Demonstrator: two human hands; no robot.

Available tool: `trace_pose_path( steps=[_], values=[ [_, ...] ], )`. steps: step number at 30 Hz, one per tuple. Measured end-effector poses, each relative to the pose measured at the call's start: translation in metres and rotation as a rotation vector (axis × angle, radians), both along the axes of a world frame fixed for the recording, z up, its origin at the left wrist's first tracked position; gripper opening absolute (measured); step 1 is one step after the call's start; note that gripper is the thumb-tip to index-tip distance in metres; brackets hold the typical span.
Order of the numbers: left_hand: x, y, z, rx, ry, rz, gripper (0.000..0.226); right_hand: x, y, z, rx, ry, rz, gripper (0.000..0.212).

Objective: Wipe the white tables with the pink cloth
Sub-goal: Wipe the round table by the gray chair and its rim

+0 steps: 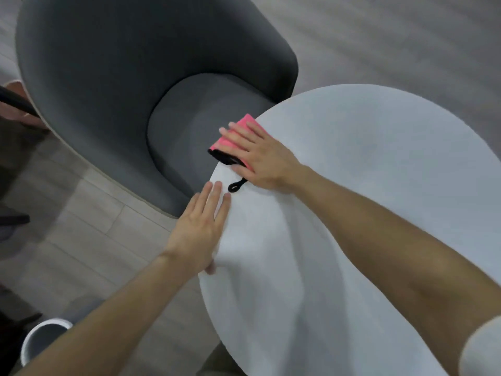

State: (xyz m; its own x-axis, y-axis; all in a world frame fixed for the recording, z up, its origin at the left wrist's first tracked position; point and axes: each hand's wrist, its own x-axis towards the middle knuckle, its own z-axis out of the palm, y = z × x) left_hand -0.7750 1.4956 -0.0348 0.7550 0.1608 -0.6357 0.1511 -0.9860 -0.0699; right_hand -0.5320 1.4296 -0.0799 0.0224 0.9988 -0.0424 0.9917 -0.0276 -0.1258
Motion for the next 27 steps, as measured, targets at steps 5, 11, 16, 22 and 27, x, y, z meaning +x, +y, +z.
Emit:
trace_pose_path(
  steps=[5,11,16,22,27],
  values=[
    [0.002,0.002,0.006,0.007,0.012,-0.04,0.176,0.132,-0.102,0.001,-0.013,0.052,-0.853,0.065],
    [0.013,-0.005,0.019,0.067,0.102,-0.042,0.172,0.069,-0.028,0.003,-0.026,0.05,-0.934,0.066],
    [0.05,-0.025,0.037,0.162,0.127,-0.013,0.14,0.041,-0.008,0.005,-0.054,0.052,-0.28,0.061],
    [0.129,-0.034,0.033,0.052,-0.017,-0.053,0.166,0.17,-0.19,-0.002,-0.01,0.109,-1.023,0.064],
    [0.16,-0.049,0.022,0.052,0.04,-0.148,0.183,0.178,-0.236,-0.004,-0.096,0.096,-1.515,0.069]
  ],
)
